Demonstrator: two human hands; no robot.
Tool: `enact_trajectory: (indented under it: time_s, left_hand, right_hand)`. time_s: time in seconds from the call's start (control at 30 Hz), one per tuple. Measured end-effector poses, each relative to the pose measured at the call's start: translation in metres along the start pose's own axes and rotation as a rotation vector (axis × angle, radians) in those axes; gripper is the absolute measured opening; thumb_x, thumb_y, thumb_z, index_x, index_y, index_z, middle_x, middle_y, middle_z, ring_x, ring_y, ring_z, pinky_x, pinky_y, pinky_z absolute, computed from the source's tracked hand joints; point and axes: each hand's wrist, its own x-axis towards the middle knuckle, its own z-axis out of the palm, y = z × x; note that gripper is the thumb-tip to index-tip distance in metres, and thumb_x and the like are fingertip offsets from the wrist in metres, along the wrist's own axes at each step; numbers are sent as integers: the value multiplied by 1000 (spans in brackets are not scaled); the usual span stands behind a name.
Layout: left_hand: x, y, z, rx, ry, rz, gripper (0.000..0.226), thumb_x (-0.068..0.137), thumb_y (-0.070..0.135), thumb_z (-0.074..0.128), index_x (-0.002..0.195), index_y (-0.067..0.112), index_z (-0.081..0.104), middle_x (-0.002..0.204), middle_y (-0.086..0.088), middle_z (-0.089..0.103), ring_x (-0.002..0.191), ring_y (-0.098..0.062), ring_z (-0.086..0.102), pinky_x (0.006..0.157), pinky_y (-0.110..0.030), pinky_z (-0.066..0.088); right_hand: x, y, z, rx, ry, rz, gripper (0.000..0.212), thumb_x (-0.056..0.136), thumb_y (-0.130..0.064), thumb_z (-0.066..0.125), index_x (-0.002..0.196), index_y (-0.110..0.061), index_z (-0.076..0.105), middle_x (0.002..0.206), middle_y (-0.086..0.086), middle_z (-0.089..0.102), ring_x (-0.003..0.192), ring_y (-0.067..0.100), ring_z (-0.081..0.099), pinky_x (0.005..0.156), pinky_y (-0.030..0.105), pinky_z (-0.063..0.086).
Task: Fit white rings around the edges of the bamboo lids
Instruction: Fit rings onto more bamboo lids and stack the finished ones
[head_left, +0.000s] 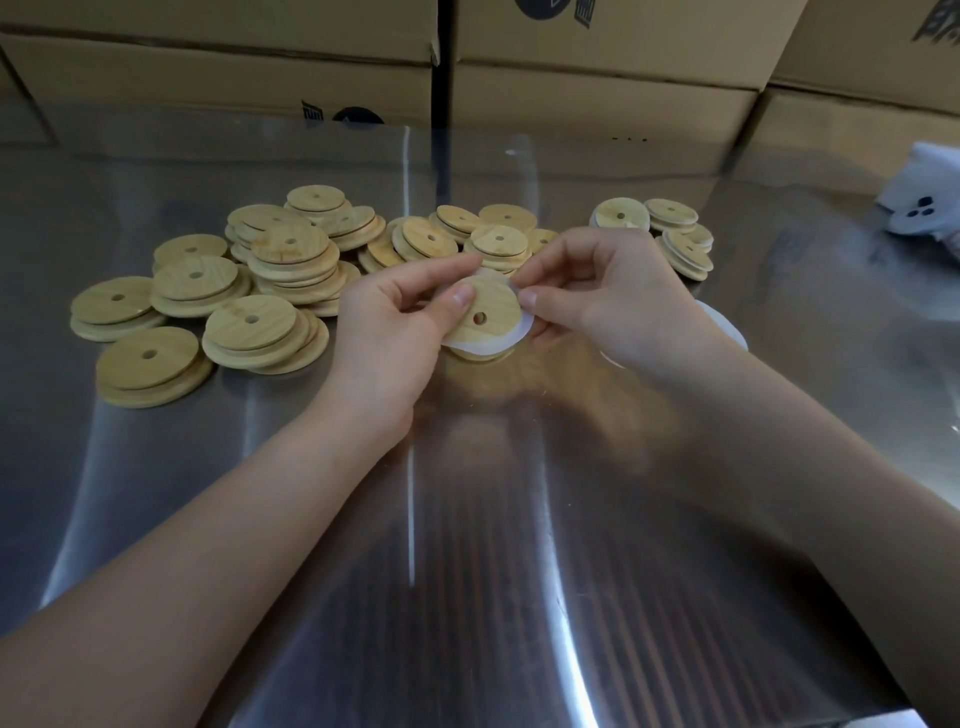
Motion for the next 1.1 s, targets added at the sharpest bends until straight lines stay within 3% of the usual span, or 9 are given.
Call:
enact_trajectory:
  time_s: [0.23,0.47,0.63,0.73,0.83,1.0,1.1]
  left_hand:
    - [-2,-2,1,-141,35,-110,28,93,-2,58,106,19,72,109,-1,74,103,-12,70,92,-36,57]
    - [1,-1,-1,-221,12,-129,33,91,-5,59,105,23,71,100,2,73,95,-13,71,73,-30,59]
    - [-1,-1,-1,-46,-61,-67,46,85,-11,59,109,27,71,108,-4,69,100,-21,69,83,-43,60]
    - [-4,-2,0,79,-107,35,42,84,-6,66,105,30,71,106,3,72,99,-16,69,82,-35,59]
    - [-5,-2,0,118,-114,106,38,86,-4,67,103,29,70,102,8,74,98,-7,69,85,-25,56]
    - [-2,-2,1,170,-102,114,42,87,-4,66,101,35,69,106,11,72,103,-2,67,95,-28,54]
    - [-1,0,0,197,-105,114,43,88,-4,64,101,37,68,107,13,71,103,0,66,95,-26,53]
  right_hand:
    - [-4,3,9,66,57,6,16,87,3,66,84,-12,70,79,12,71,62,15,69,62,26,58]
    - [-4,6,13,194,101,76,16,87,1,67,91,-15,69,70,1,66,68,14,68,62,28,58]
    - [-3,8,14,70,207,28,17,85,-2,70,85,-18,71,84,17,70,77,28,70,70,35,60]
    - [-5,7,16,-36,230,-64,19,82,-4,71,85,-24,69,81,8,70,80,31,67,79,45,57]
    - [-7,6,18,-124,243,-151,25,80,-4,70,85,-28,67,78,0,68,76,23,65,78,42,56]
    - [-4,5,12,-29,217,-81,27,77,2,69,82,-24,61,71,2,68,67,32,66,75,52,57]
    - [-2,4,7,66,173,-32,27,76,6,70,86,-16,57,64,2,69,60,21,68,67,42,61]
